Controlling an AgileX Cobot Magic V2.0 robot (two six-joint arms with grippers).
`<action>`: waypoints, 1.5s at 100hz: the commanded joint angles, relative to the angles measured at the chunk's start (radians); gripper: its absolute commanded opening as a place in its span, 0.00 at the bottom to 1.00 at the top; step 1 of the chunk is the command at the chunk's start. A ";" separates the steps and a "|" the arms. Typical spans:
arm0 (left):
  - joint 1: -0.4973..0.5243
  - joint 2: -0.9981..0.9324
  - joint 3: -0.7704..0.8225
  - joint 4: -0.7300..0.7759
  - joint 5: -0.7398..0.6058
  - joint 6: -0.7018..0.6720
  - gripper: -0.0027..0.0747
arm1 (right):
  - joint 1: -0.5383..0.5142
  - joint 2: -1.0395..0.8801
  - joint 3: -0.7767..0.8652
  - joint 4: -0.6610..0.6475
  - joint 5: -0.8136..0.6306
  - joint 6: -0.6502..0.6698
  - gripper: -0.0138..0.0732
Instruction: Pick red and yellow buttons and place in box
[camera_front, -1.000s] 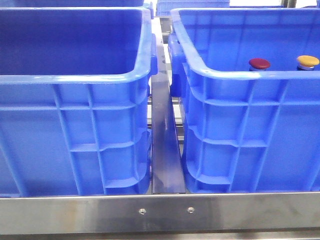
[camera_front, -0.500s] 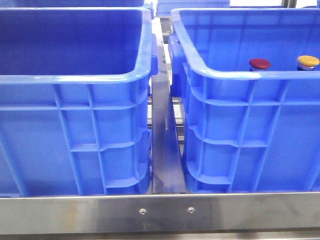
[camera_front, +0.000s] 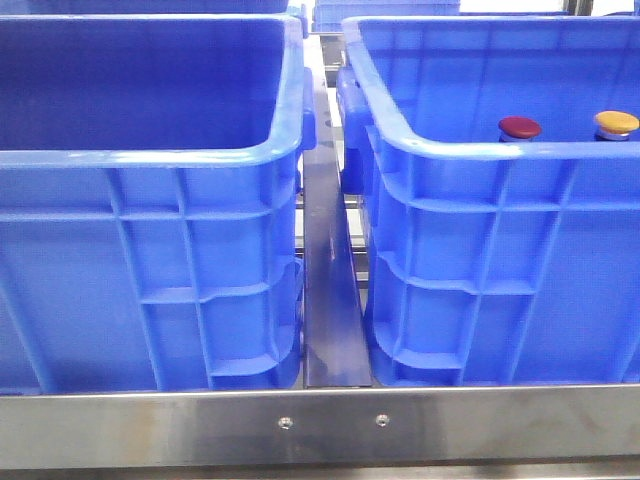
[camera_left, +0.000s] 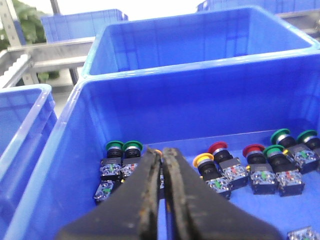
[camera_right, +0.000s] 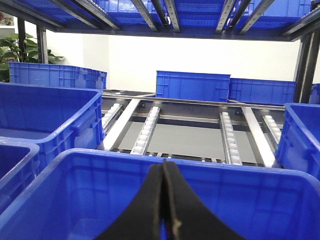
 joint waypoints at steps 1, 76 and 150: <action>-0.009 -0.051 0.042 0.003 -0.132 -0.003 0.01 | 0.000 0.000 -0.026 0.099 0.030 -0.001 0.08; 0.004 -0.313 0.417 -0.097 -0.297 0.114 0.01 | 0.000 0.000 -0.026 0.099 0.030 -0.001 0.08; 0.022 -0.313 0.417 -0.102 -0.304 0.114 0.01 | 0.000 0.000 -0.026 0.099 0.030 -0.001 0.08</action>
